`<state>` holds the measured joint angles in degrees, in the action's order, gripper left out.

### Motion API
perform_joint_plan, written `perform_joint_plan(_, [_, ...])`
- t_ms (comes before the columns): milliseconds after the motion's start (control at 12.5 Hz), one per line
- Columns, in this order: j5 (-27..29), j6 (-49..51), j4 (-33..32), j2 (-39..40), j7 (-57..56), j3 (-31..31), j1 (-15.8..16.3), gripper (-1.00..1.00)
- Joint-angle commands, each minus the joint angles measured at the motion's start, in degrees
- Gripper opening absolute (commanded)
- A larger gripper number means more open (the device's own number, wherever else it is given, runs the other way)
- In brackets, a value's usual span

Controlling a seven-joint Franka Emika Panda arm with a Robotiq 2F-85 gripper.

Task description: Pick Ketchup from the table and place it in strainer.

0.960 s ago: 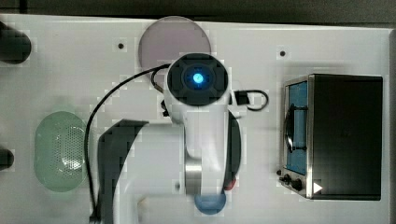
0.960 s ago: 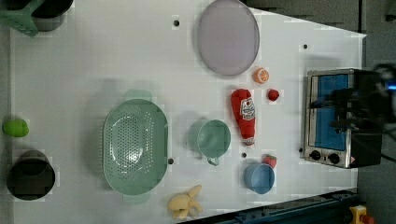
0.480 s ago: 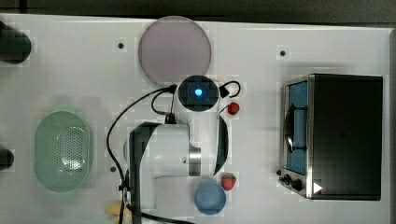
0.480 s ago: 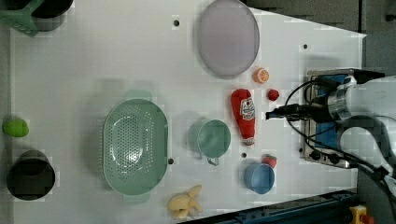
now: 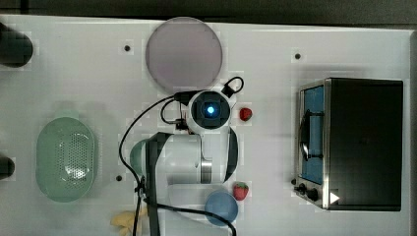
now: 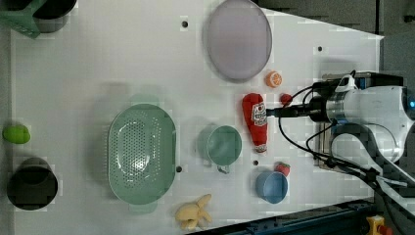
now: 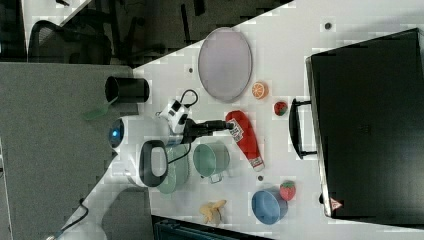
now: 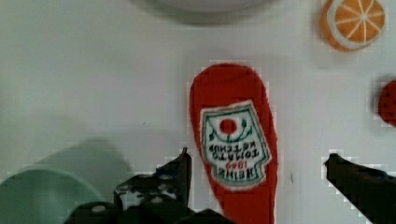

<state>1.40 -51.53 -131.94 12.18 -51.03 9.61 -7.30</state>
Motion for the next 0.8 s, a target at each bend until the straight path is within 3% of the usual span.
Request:
perform_joint_plan(80, [0.2, -4.8, -2.8, 4.1, -3.9, 0.4, 0.4, 1.00])
perform_joint_plan(480, [0.2, -12.9, -3.6, 10.9, -3.8, 0.2, 0.4, 0.93])
perform_joint_plan(720, [0.2, -14.0, -3.5, 11.3, -3.8, 0.3, 0.5, 0.25])
perform_joint_plan(800, [0.2, -13.9, -3.2, 10.7, -3.8, 0.4, 0.5, 0.25])
